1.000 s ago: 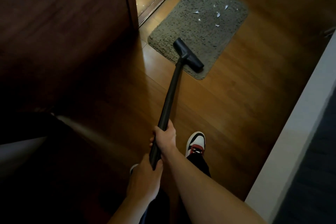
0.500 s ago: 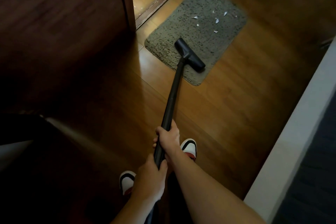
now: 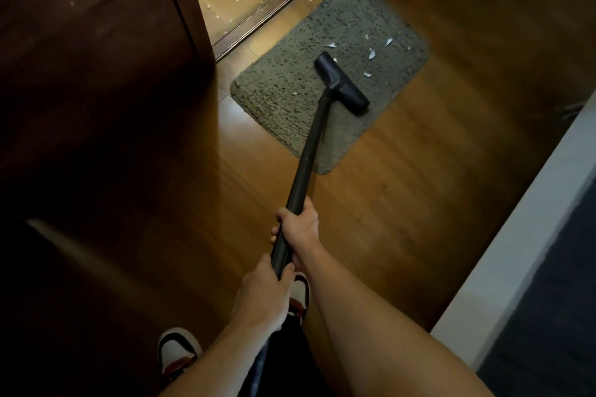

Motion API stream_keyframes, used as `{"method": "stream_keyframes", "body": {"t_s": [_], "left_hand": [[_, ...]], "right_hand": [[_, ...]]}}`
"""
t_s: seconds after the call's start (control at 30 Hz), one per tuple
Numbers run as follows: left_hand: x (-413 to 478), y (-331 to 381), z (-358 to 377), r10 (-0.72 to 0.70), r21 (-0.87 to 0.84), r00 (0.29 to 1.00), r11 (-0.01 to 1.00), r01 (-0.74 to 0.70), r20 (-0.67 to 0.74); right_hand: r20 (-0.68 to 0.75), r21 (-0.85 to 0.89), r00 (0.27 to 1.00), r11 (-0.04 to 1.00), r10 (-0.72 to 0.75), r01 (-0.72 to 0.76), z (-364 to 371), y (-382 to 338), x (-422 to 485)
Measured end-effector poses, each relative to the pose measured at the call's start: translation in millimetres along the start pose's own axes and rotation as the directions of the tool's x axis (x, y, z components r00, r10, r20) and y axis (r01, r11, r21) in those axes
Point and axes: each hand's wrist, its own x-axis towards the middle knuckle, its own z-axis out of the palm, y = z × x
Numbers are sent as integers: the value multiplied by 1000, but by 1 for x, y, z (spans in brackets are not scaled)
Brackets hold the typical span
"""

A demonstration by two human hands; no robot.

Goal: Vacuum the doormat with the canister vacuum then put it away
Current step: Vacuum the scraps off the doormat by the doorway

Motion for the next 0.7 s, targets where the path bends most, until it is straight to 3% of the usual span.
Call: {"method": "stream_keyframes", "body": {"t_s": [0.37, 0.7], "left_hand": [[30, 41, -5, 75, 17, 997, 997, -75, -22], [12, -35, -42, 71, 6, 997, 997, -71, -22]], "right_hand": [[-16, -12, 1000, 1000, 4, -5, -5, -39, 40], [0, -7, 1000, 1000, 23, -23, 57, -2, -2]]}}
